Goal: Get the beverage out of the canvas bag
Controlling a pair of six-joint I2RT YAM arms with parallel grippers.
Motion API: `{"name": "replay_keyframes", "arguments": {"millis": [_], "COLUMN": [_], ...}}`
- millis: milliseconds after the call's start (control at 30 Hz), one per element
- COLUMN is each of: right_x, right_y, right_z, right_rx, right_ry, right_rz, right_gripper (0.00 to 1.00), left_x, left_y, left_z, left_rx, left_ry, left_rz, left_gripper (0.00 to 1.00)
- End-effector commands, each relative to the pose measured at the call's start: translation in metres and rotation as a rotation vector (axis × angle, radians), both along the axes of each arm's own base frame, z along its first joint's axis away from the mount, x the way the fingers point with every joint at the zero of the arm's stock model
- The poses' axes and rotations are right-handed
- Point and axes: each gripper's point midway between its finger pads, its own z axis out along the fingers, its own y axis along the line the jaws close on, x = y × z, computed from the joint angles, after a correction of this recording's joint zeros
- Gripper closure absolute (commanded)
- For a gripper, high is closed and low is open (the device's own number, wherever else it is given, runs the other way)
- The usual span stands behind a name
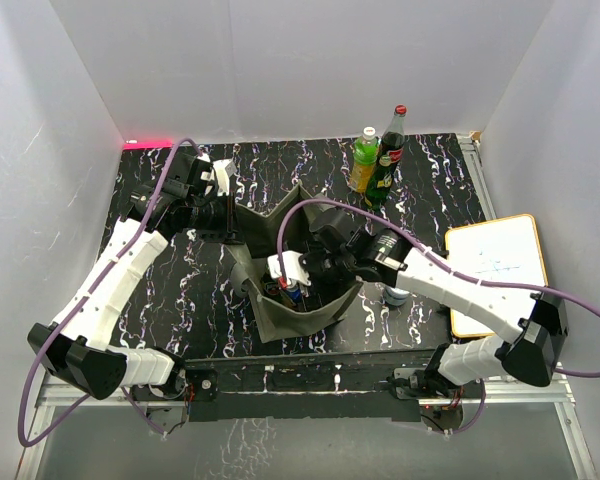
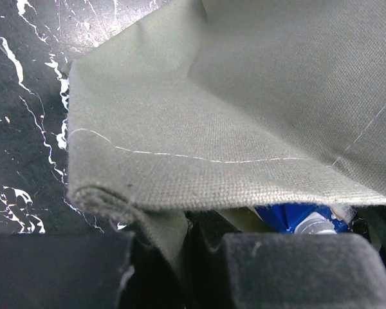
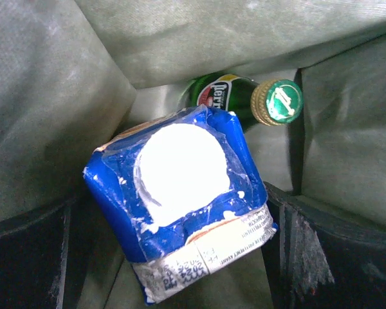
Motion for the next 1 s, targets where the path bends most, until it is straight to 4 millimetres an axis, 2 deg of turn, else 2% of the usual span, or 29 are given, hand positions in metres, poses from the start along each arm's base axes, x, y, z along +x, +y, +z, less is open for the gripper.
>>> {"name": "replay_keyframes", "arguments": {"millis": [0, 133, 233, 300, 433, 600, 767, 967], "right_x": [-0.004, -0.006, -0.005, -0.005, -0.003, -0.001, 0.006, 0.018], "right_y": [-0.006, -0.004, -0.003, -0.002, 0.002, 0.01, 0.017, 0.026], "right_z": [-0.039, -0.046, -0.048, -0.045, -0.034, -0.01, 0.016, 0.062], "right_rx": [-0.093, -0.09, -0.084, -0.076, -0.036, 0.055, 0.152, 0.331], "right_ry": [0.035, 0.048, 0.045, 0.043, 0.037, 0.015, 0.004, -0.003], "right_rz": [0.032, 0.047, 0.052, 0.052, 0.044, 0.033, -0.03, -0.146], "right_gripper": [0.06, 0.13, 0.23, 0.3, 0.37, 0.49, 0.52, 0.6], "left_x": [0.011, 0.009, 0.008, 0.007, 0.006, 0.005, 0.004, 0.003], "left_y": [0.0, 0.001, 0.001, 0.001, 0.002, 0.002, 0.003, 0.004], "left_z": [0.019, 0.018, 0.017, 0.017, 0.016, 0.016, 0.015, 0.016], "left_rx": [-0.017, -0.016, -0.019, -0.02, -0.02, -0.022, -0.02, -0.016], "left_ry": [-0.099, -0.098, -0.097, -0.097, -0.095, -0.094, -0.092, -0.094], "left_rz": [-0.004, -0.004, -0.005, -0.004, -0.004, -0.004, 0.0, -0.001], "left_gripper": [1.0, 1.0, 1.0, 1.0, 1.0, 1.0, 1.0, 1.0]}}
